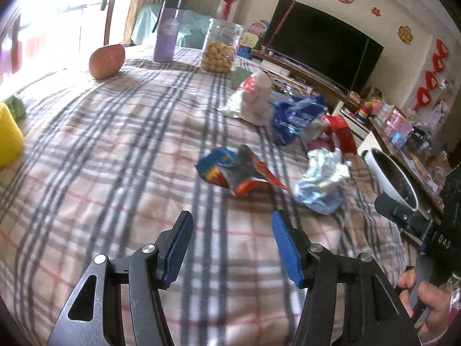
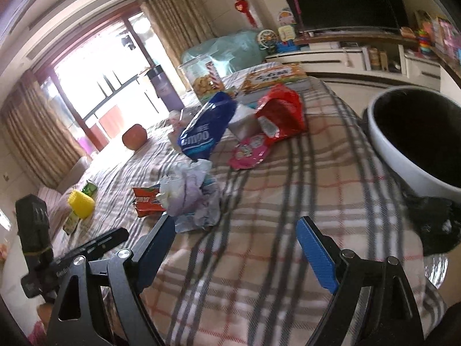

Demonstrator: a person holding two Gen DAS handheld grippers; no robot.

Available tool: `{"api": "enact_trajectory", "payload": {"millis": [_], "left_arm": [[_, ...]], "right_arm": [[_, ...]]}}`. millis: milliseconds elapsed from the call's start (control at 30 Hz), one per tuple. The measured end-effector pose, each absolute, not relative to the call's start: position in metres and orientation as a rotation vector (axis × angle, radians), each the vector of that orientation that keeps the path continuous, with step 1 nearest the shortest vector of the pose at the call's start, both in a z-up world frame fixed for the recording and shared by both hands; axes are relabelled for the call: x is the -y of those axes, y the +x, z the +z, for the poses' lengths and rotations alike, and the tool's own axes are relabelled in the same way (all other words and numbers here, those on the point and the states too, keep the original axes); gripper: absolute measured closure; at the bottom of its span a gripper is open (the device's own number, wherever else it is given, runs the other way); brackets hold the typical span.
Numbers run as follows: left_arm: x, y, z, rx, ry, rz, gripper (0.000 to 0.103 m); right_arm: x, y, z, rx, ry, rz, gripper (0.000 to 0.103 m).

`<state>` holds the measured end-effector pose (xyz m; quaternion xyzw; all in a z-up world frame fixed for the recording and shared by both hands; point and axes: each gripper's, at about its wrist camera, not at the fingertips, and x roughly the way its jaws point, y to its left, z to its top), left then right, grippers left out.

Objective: Collect trash
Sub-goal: 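Grasp the blue-orange snack wrapper with the left tool while the right tool grasps crumpled white plastic, then carry the snack wrapper and white plastic over the trash bin with both tools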

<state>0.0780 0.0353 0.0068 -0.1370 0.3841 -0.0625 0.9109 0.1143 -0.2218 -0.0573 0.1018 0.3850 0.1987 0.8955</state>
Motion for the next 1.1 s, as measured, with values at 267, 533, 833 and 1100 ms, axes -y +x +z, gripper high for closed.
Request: {"api": "enact_trajectory", "payload": {"millis": [267, 533, 833, 1100], "left_arm": [[-0.057, 0.115, 0.000, -0.813, -0.335, -0.134, 0.047], [-0.054, 0.158, -0.021, -0.877, -0.335, -0.159, 0.050], [-0.035, 0.171, -0.024, -0.871, -0.250, -0.181, 0.086], [-0.023, 0.154, -0.019, -0.857, -0.263, -0.211, 0.087]], "right_arm": [[0.202, 0.133, -0.065, -0.849, 0.247, 0.463, 0.015], [0.190, 0.152, -0.070, -0.869, 0.251, 0.480, 0.017], [0.185, 0.156, -0.079, -0.883, 0.230, 0.537, 0.073], [0.196, 0.143, -0.070, -0.866, 0.226, 0.536, 0.079]]}}
